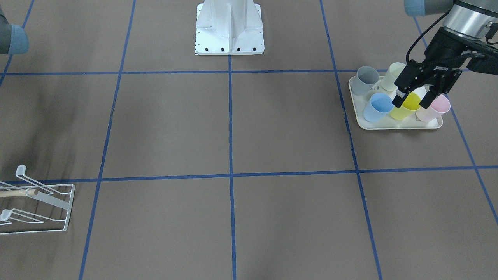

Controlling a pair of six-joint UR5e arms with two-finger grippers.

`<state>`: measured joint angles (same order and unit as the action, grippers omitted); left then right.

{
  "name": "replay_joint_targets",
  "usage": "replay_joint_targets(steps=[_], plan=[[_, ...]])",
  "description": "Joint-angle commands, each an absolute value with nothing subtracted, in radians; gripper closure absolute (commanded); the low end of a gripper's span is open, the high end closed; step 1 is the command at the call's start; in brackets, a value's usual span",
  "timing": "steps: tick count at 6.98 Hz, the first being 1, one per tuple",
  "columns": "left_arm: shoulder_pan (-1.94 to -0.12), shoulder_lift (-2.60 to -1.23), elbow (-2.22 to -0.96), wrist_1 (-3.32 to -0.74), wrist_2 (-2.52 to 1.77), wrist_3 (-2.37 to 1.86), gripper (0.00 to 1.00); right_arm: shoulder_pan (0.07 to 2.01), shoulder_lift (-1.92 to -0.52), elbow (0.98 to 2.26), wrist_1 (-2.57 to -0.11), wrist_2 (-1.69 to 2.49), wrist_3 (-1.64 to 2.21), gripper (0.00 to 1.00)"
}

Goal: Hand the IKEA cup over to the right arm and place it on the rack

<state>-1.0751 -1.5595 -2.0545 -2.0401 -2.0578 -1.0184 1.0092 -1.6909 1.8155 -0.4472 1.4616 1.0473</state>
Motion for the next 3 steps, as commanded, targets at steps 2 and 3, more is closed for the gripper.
replay_joint_targets(steps=[2, 3], plan=[[-1.17, -1.297, -2.06, -2.045, -2.202, -0.809, 0.0, 1.0, -1.674, 1.91, -0.446, 1.636, 1.386, 0.01], [-1.164, -1.222, -2.063, -2.045, -2.198, -0.807, 0.0, 0.985, -1.642, 1.916, -0.446, 1.664, 1.472, 0.01]])
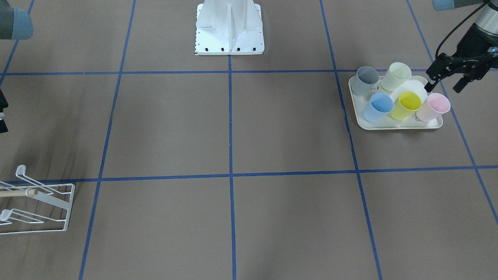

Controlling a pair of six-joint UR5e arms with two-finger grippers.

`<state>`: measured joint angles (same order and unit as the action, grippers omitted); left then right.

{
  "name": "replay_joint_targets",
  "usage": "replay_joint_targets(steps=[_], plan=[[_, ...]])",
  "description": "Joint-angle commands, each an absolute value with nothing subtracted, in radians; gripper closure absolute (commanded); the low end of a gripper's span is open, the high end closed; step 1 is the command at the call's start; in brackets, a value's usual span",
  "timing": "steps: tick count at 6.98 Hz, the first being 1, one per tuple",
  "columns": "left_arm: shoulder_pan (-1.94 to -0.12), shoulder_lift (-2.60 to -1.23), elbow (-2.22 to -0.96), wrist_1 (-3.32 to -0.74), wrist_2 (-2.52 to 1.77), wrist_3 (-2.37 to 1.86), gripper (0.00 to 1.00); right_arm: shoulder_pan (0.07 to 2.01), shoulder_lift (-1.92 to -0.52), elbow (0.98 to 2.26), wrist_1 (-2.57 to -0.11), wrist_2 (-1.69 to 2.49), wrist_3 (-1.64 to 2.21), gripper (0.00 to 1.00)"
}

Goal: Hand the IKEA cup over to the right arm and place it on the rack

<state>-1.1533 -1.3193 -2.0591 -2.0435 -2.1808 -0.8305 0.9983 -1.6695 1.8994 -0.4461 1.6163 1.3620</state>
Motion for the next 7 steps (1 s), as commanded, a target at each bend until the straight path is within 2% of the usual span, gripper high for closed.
replay_joint_targets(steps=[1, 4, 7], plan=[[-1.154, -1.174, -2.062, -2.046, -2.197, -0.816, 0.0, 0.942, -1.632, 1.933, -0.446, 1.664, 1.538, 0.01], [-1.051, -1.15, -2.03, -2.111, -2.192, -0.939, 0.0, 0.838, -1.56, 1.95, -0.448, 1.645, 1.647, 0.01], [-1.055, -1.241, -1.87, -2.12, -2.195, -0.84, 0.0, 0.761, -1.52, 1.944, -0.448, 1.579, 1.647, 0.01]])
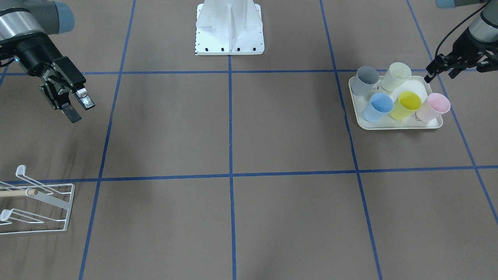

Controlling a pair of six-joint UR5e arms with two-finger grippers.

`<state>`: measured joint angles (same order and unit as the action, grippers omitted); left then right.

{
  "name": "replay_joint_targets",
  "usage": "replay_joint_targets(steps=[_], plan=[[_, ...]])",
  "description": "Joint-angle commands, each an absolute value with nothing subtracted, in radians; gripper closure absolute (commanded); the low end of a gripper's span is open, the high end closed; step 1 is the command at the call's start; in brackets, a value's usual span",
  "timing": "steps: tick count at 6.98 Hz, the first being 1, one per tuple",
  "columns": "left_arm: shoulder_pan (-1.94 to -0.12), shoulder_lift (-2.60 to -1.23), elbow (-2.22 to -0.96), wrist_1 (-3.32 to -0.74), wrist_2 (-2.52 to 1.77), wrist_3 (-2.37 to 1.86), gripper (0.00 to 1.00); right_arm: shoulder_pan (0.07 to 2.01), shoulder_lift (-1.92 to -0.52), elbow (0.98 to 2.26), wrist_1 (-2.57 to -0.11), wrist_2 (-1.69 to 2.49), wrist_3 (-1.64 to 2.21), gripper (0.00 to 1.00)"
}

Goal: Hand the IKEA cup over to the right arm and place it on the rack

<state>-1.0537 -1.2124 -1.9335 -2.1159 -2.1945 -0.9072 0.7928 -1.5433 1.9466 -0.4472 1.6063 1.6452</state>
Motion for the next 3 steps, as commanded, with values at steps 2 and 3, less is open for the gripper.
replay_joint_targets(steps=[2, 3], plan=[[-1.071, -1.247, -1.838, -2.12, -2.201, -0.782, 0.0, 0.743, -1.511, 1.942, -0.448, 1.569, 1.649, 0.01], [-1.075, -1.249, -1.824, -2.12, -2.201, -0.782, 0.0, 0.742, -1.506, 1.936, -0.446, 1.569, 1.648, 0.01]])
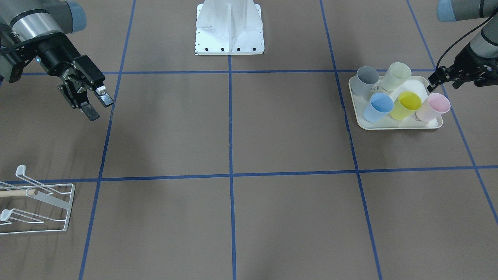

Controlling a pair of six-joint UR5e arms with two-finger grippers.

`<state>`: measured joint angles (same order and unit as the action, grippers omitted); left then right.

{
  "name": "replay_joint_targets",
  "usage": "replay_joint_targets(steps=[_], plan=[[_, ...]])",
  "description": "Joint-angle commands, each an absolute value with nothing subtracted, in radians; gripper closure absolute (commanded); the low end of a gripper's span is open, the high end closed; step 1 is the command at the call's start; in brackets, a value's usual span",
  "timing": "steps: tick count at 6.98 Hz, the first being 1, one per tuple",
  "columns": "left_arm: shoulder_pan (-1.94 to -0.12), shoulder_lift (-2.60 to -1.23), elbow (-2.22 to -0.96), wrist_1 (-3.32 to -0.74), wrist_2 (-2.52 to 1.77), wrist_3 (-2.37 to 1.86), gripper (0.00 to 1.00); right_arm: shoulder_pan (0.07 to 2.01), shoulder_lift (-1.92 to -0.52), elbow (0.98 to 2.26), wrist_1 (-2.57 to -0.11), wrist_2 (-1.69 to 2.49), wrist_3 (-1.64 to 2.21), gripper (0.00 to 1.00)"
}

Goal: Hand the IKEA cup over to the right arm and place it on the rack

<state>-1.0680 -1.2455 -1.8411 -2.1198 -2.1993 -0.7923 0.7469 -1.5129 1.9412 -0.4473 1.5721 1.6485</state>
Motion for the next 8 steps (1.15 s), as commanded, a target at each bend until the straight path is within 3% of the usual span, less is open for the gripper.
replay_joint_targets(steps=[1, 3, 8], plan=[[-1.101, -1.256, -1.806, -2.118, -2.204, -0.781, 0.0, 0.741, -1.506, 1.934, -0.446, 1.569, 1.647, 0.01], [-1.144, -1.339, -1.718, -2.117, -2.206, -0.782, 0.0, 0.741, -1.506, 1.934, -0.446, 1.572, 1.647, 0.01], [-1.146, -1.348, -1.69, -2.12, -2.207, -0.784, 0.0, 0.744, -1.508, 1.934, -0.446, 1.572, 1.647, 0.01]])
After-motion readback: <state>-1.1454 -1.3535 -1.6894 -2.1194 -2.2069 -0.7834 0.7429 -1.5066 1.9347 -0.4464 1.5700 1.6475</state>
